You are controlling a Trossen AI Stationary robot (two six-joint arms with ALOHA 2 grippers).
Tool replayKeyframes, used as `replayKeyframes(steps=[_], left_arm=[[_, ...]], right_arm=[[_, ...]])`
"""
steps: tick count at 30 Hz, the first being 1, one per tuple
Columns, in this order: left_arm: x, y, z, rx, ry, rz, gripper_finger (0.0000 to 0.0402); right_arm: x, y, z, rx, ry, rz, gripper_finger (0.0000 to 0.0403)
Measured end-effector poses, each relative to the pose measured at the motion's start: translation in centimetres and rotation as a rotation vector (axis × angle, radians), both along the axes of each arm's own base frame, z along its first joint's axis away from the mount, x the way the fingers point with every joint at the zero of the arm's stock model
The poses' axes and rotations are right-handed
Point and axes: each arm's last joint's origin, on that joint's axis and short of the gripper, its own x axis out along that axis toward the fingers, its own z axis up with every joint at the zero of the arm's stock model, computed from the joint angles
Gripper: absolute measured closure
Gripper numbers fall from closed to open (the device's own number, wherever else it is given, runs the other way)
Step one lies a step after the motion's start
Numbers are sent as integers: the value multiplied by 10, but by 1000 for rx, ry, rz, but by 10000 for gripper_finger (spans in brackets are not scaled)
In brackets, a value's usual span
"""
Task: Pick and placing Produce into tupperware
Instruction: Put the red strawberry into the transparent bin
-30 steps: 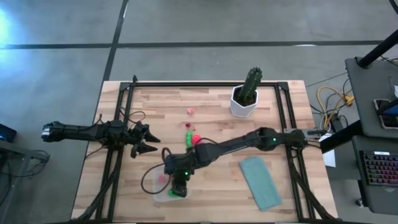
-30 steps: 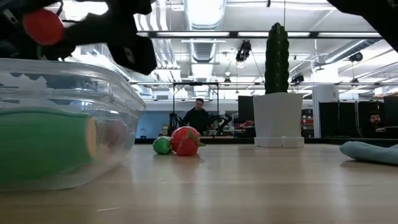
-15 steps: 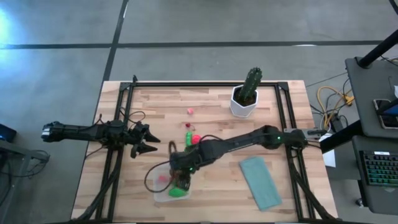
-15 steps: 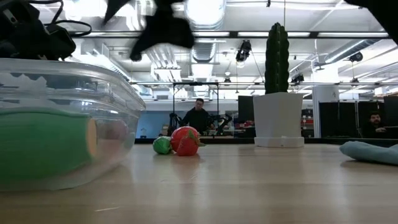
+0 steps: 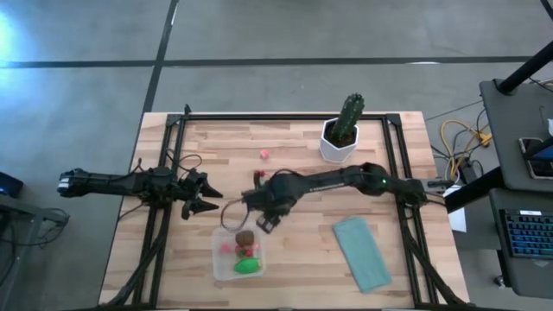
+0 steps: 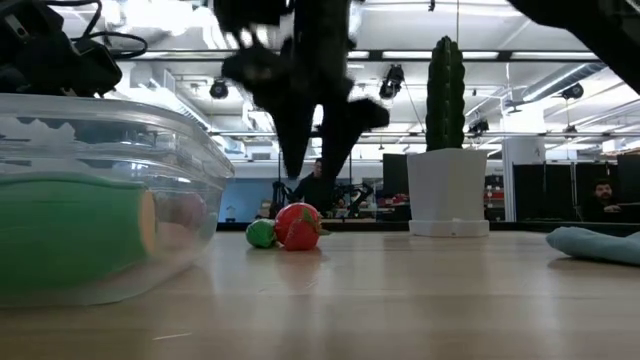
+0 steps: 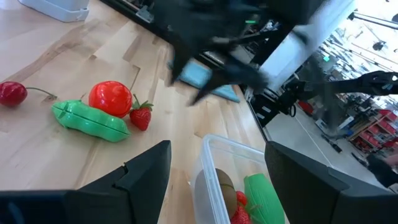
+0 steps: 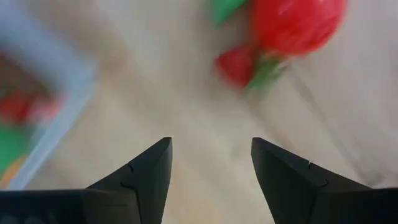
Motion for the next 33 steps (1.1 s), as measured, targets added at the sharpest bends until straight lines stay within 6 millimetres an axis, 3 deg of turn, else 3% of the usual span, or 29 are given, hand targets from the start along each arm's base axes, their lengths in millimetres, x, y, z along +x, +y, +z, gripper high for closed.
replayKeyframes(steps=[8, 21, 28, 33], left_arm=[[0, 0, 0, 0, 0, 0, 155], [0, 0, 0, 0, 0, 0, 155], [0, 0, 0, 0, 0, 0, 155], [0, 0, 0, 0, 0, 0, 155]], right_arm=[[4, -26, -23, 24, 18, -150, 197], [9, -26, -51, 10, -33, -241, 229], [10, -28, -54, -17, -48, -244, 264], [10, -29, -55, -38, -57, -231, 267]])
